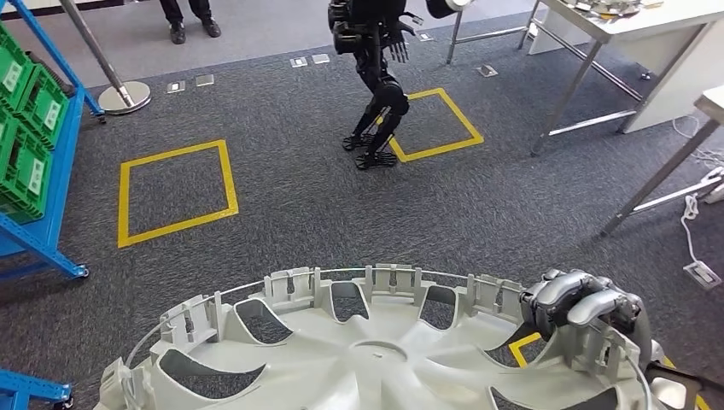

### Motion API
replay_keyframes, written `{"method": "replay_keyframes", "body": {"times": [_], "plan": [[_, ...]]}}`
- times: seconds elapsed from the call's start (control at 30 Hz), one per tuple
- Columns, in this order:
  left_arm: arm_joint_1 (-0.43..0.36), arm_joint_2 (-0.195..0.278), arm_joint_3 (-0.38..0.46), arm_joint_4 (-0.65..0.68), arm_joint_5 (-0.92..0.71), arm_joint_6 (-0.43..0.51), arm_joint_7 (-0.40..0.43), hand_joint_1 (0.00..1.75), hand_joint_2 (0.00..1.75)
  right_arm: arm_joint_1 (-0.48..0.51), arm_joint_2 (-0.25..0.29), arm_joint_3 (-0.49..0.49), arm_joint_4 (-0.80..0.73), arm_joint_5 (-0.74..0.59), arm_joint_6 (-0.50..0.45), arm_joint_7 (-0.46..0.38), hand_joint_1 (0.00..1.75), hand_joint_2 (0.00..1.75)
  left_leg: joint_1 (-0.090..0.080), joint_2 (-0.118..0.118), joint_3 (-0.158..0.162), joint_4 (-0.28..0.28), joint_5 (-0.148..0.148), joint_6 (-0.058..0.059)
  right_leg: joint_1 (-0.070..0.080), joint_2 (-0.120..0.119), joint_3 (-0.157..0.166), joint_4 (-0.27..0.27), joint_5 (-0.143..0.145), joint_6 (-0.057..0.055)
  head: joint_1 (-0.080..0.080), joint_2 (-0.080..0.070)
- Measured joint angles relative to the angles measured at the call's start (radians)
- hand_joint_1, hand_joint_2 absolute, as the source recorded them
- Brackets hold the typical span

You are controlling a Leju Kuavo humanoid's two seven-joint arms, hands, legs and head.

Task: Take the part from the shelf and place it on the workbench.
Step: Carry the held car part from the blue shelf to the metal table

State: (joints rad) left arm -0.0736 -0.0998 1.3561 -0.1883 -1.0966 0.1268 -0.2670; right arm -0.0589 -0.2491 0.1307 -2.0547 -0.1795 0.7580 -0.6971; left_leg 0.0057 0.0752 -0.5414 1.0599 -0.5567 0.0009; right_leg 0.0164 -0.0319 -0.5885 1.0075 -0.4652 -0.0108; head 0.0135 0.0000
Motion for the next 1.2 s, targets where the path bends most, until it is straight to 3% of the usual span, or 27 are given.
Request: {"method": "replay_keyframes", "body": {"times": [0.07, 0.13, 0.17, 0.2, 0.3, 0.37, 0.43, 0.47, 0.53, 0.6, 0.63, 0.67, 0.7, 0.73, 0.77, 0.83, 0.9, 0.97, 1.03, 1.07, 1.13, 1.17, 1.2], "plan": [[0.001, 0.001, 0.0, 0.001, 0.0, -0.005, -0.002, 0.0, 1.75, -0.007, 0.0, 0.001, 0.0, 0.0, -0.001, 0.0, 1.75, 1.75, 0.002, -0.049, -0.041, 0.09, -0.047, -0.007, -0.006, 0.019, 0.006, -0.008, 0.004, -0.006, -0.004, 0.0], [0.005, 0.002, 0.0, 0.002, 0.0, -0.007, -0.002, 0.0, 1.75, -0.01, 0.002, 0.002, 0.001, 0.001, -0.003, 0.001, 1.75, 1.75, 0.004, -0.067, -0.105, 0.211, -0.096, -0.013, -0.008, 0.043, 0.006, -0.006, 0.003, -0.009, -0.008, 0.0], [0.006, 0.003, 0.0, 0.002, 0.0, -0.01, -0.002, 0.0, 1.75, -0.01, 0.002, 0.002, 0.002, 0.001, -0.005, 0.001, 1.75, 1.75, 0.004, -0.069, -0.125, 0.241, -0.096, -0.016, -0.009, 0.056, 0.006, -0.005, 0.003, -0.008, -0.008, 0.0], [0.006, 0.004, 0.0, 0.002, 0.0, -0.013, -0.003, 0.0, 1.75, -0.01, 0.003, 0.003, 0.002, 0.002, -0.008, 0.001, 1.75, 1.75, 0.006, -0.07, -0.128, 0.236, -0.079, -0.019, -0.012, 0.068, 0.006, -0.003, 0.001, -0.006, -0.008, 0.0], [0.005, 0.005, 0.0, 0.003, 0.001, -0.022, -0.007, 0.0, 1.75, -0.012, 0.004, 0.007, 0.003, 0.005, -0.017, 0.001, 1.75, 1.75, 0.015, -0.101, -0.058, 0.065, 0.021, -0.027, -0.021, 0.103, 0.004, 0.014, -0.008, 0.01, -0.011, 0.0], [0.004, 0.004, 0.0, 0.004, 0.004, -0.024, -0.007, 0.0, 1.75, -0.015, 0.006, 0.01, 0.004, 0.006, -0.019, 0.001, 1.75, 1.75, 0.017, -0.123, -0.031, -0.001, 0.039, -0.02, -0.022, 0.122, -0.003, 0.026, -0.013, 0.023, -0.013, 0.0], [0.003, 0.004, 0.0, 0.005, 0.009, -0.025, -0.007, 0.0, 1.75, -0.019, 0.006, 0.013, 0.007, 0.006, -0.019, 0.001, 1.75, 1.75, 0.014, -0.113, -0.029, -0.004, 0.037, -0.002, -0.024, 0.137, -0.008, 0.025, -0.01, 0.034, -0.013, 0.0], [0.002, 0.004, 0.0, 0.004, 0.011, -0.025, -0.006, 0.0, 1.75, -0.02, 0.006, 0.015, 0.009, 0.007, -0.019, 0.001, 1.75, 1.75, 0.014, -0.105, -0.029, -0.005, 0.039, 0.005, -0.025, 0.133, -0.01, 0.026, -0.01, 0.037, -0.013, 0.0], [0.002, 0.004, 0.0, 0.004, 0.013, -0.025, -0.004, 0.0, 1.75, -0.029, 0.007, 0.02, 0.013, 0.009, -0.02, 0.001, 1.75, 1.75, 0.015, -0.089, -0.028, -0.008, 0.043, 0.017, -0.023, 0.095, -0.031, 0.068, -0.035, 0.044, -0.007, 0.0], [0.004, 0.004, 0.0, 0.004, 0.013, -0.025, 0.0, 0.0, 1.75, -0.04, 0.008, 0.028, 0.017, 0.012, -0.025, 0.001, 1.75, 1.75, 0.012, -0.071, -0.028, -0.009, 0.042, 0.023, -0.022, 0.051, -0.088, 0.185, -0.094, 0.05, 0.001, 0.0], [0.005, 0.004, 0.0, 0.004, 0.013, -0.025, 0.002, 0.0, 1.75, -0.043, 0.009, 0.032, 0.021, 0.012, -0.028, 0.001, 1.75, 1.75, 0.011, -0.06, -0.029, -0.009, 0.042, 0.025, -0.023, 0.043, -0.123, 0.255, -0.123, 0.052, 0.002, 0.0], [0.005, 0.004, 0.0, 0.004, 0.013, -0.025, 0.003, 0.0, 1.75, -0.044, 0.009, 0.034, 0.024, 0.012, -0.032, 0.001, 1.75, 1.75, 0.01, -0.05, -0.029, -0.009, 0.04, 0.026, -0.024, 0.04, -0.148, 0.301, -0.135, 0.052, 0.002, 0.0], [0.005, 0.004, 0.0, 0.004, 0.013, -0.025, 0.003, 0.0, 1.75, -0.044, 0.01, 0.036, 0.027, 0.012, -0.036, 0.001, 1.75, 1.75, 0.009, -0.04, -0.028, -0.009, 0.039, 0.027, -0.024, 0.039, -0.156, 0.314, -0.13, 0.051, 0.003, 0.0], [0.005, 0.004, 0.0, 0.004, 0.012, -0.025, 0.003, 0.0, 1.75, -0.045, 0.01, 0.038, 0.029, 0.012, -0.039, 0.001, 1.75, 1.75, 0.008, -0.031, -0.027, -0.009, 0.038, 0.027, -0.023, 0.037, -0.145, 0.29, -0.108, 0.049, 0.003, 0.0], [0.004, 0.004, 0.0, 0.004, 0.011, -0.025, 0.002, 0.0, 1.75, -0.046, 0.01, 0.041, 0.031, 0.012, -0.042, 0.001, 1.75, 1.75, 0.008, -0.022, -0.024, -0.009, 0.036, 0.026, -0.022, 0.028, -0.112, 0.225, -0.072, 0.044, 0.003, 0.0], [0.003, 0.003, 0.0, 0.004, 0.01, -0.025, 0.002, 0.0, 1.75, -0.051, 0.01, 0.045, 0.032, 0.01, -0.047, 0.001, 1.75, 1.75, 0.006, -0.005, -0.018, -0.009, 0.031, 0.021, -0.011, -0.015, -0.041, 0.085, -0.021, 0.032, 0.004, 0.0], [0.002, 0.003, 0.0, 0.004, 0.01, -0.025, 0.003, 0.0, 1.75, -0.054, 0.01, 0.048, 0.034, 0.007, -0.05, 0.001, 1.75, 1.75, 0.005, 0.011, -0.013, -0.011, 0.026, 0.011, 0.001, -0.037, -0.012, 0.024, -0.01, 0.023, 0.004, 0.0], [0.001, 0.003, 0.0, 0.004, 0.01, -0.025, 0.005, 0.0, 1.75, -0.056, 0.009, 0.049, 0.035, 0.002, -0.05, 0.001, 1.75, 1.75, 0.005, 0.028, -0.006, -0.016, 0.023, -0.001, 0.001, -0.014, -0.011, 0.017, -0.007, 0.014, 0.003, 0.0], [-0.002, 0.003, 0.0, 0.004, 0.01, -0.024, 0.006, 0.0, 1.75, -0.06, 0.01, 0.052, 0.036, -0.001, -0.05, 0.0, 1.75, 1.75, 0.005, 0.008, -0.008, 0.006, 0.005, -0.011, -0.007, 0.007, -0.002, 0.005, -0.001, 0.004, 0.002, 0.0], [-0.002, 0.003, 0.0, 0.004, 0.01, -0.023, 0.007, 0.0, 1.75, -0.065, 0.011, 0.054, 0.038, -0.002, -0.049, 0.0, 1.75, 1.75, 0.005, -0.015, -0.024, 0.045, -0.017, -0.014, -0.012, 0.017, 0.003, -0.001, 0.002, -0.001, -0.001, 0.0], [0.0, 0.003, 0.0, 0.004, 0.01, -0.021, 0.01, 0.0, 1.75, -0.073, 0.016, 0.063, 0.046, -0.002, -0.049, 0.0, 1.75, 1.75, 0.006, -0.056, -0.084, 0.168, -0.073, -0.016, -0.013, 0.039, 0.005, -0.001, 0.001, -0.005, -0.006, 0.0], [0.002, 0.004, 0.0, 0.004, 0.01, -0.02, 0.011, 0.0, 1.75, -0.075, 0.019, 0.068, 0.052, -0.002, -0.049, 0.001, 1.75, 1.75, 0.006, -0.064, -0.115, 0.222, -0.09, -0.017, -0.013, 0.052, 0.005, -0.001, 0.0, -0.006, -0.008, 0.0], [0.004, 0.005, 0.0, 0.004, 0.01, -0.019, 0.01, 0.0, 1.75, -0.076, 0.02, 0.072, 0.057, -0.002, -0.049, 0.001, 1.75, 1.75, 0.006, -0.068, -0.134, 0.249, -0.089, -0.018, -0.013, 0.065, 0.006, 0.0, 0.0, -0.006, -0.009, 0.0]]}}
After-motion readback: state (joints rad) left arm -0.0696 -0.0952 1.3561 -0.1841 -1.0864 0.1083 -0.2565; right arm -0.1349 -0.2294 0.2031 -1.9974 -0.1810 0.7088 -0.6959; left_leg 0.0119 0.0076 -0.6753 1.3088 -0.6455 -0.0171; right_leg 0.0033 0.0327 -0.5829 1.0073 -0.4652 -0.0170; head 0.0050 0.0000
